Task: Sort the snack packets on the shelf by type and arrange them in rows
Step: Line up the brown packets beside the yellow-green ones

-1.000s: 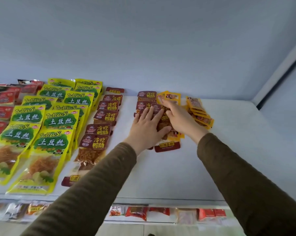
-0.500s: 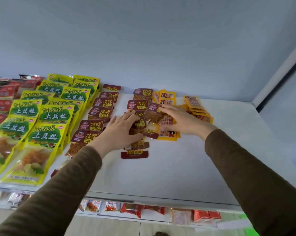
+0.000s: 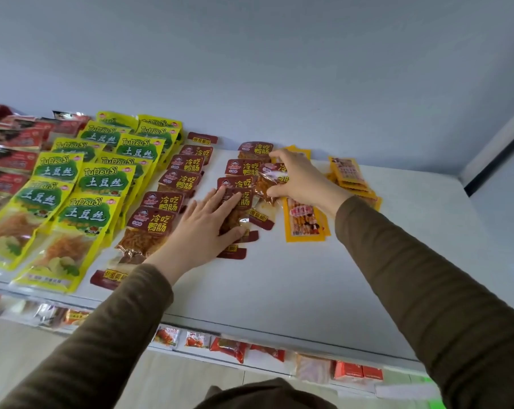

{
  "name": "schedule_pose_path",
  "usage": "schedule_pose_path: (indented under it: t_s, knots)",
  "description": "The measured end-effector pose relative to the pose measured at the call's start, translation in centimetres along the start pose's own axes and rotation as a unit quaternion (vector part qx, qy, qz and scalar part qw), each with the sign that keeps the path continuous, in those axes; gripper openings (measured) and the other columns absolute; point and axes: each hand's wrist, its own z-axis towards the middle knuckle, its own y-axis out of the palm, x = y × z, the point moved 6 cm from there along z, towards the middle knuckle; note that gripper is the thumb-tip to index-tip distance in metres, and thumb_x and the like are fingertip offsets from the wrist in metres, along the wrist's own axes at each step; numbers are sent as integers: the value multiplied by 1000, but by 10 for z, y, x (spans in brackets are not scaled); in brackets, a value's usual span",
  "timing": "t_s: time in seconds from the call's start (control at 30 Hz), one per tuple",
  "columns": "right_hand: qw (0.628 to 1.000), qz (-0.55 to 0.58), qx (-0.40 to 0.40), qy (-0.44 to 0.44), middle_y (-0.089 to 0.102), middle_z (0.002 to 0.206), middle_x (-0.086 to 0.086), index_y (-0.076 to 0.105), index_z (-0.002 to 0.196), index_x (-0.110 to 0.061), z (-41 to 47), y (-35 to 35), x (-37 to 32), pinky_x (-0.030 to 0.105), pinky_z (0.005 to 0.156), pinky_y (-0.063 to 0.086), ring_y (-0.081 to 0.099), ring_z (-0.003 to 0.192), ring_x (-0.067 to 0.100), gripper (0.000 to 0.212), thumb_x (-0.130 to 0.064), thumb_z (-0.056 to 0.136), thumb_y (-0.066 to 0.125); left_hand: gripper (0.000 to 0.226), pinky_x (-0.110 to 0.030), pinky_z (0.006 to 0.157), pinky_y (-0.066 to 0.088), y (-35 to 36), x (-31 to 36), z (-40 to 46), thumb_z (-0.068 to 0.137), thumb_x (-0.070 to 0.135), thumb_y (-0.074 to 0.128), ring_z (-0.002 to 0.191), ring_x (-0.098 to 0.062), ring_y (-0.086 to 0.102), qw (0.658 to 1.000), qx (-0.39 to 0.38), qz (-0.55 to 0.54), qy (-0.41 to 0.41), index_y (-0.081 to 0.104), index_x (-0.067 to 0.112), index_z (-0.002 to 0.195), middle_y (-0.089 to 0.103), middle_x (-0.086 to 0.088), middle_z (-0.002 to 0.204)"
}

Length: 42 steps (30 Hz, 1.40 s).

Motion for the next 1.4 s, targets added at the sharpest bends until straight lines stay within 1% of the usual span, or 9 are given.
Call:
schedule_pose_path:
  t_s: [0.1,0.3,0.5,0.63,0.77,1.0,1.13,1.3,1.4]
  knots:
    - [989,113,90,5,58,105,-18,52,134,-27,-3,-20,3,31,73,56,61,81,-4,42,-22,96,68,86,-52,128,-3,0,-1,2,87,80,22,159,-19,-11,1000,-6,-6,-1,-5,46,161,-11,7,172]
    - [925,236,295,-42,68,106,-8,64,119,-25,-23,-90,-7,35,84,59,68,98,7,28,-9,99,54,74,-49,124,20,-19,-10,-8,91,76,32,158,-12,3,935,30,-352,-17,21,49,159,7,15,171]
    - [950,289,91,-69,69,105,-6,65,114,-22,-25,-18,-70,34,84,55,66,97,9,28,-2,96,58,68,-49,127,19,-49,-38,-21,99,76,18,150,-4,30,846,138,-513,-50,36,43,156,35,18,163]
    - [983,171,-13,-63,65,113,-11,61,127,-21,-37,46,-84,23,83,50,63,102,4,34,-3,98,57,58,-51,120,34,-55,-30,-31,101,66,38,145,-15,41,909,165,-378,-53,34,46,155,40,16,160]
    - [992,113,37,-42,68,124,-6,58,134,-24,-36,32,-68,31,92,52,63,111,11,34,-14,102,50,81,-36,125,4,-13,11,-37,99,60,47,158,-11,1,989,75,-126,17,2,42,163,1,11,172]
    - [898,421,59,116,41,153,4,40,153,-16,-1,29,-31,11,74,48,50,114,9,49,-13,104,50,73,-53,128,-1,-4,20,-24,97,71,30,159,-24,1,996,92,-8,-17,10,44,162,9,1,172]
    - [918,365,97,125,41,152,7,41,152,-17,19,42,-39,42,108,47,50,129,22,51,-11,102,48,62,-62,124,-3,-8,42,3,102,63,29,159,-32,-9,996,80,24,-22,14,47,160,-3,-6,173]
    - [992,47,65,92,18,165,18,35,155,-15,37,56,-45,46,126,9,10,153,39,55,-10,101,40,54,-58,126,-1,7,47,4,108,46,23,159,-30,-11,996,56,73,-2,14,42,161,-2,-5,174]
    - [994,33,51,87,6,166,25,28,156,-8,38,75,-57,44,127,3,-1,155,39,59,-5,99,43,53,-57,127,-1,6,34,-3,107,42,24,159,-28,-10,996,57,72,11,21,40,160,2,-3,174]
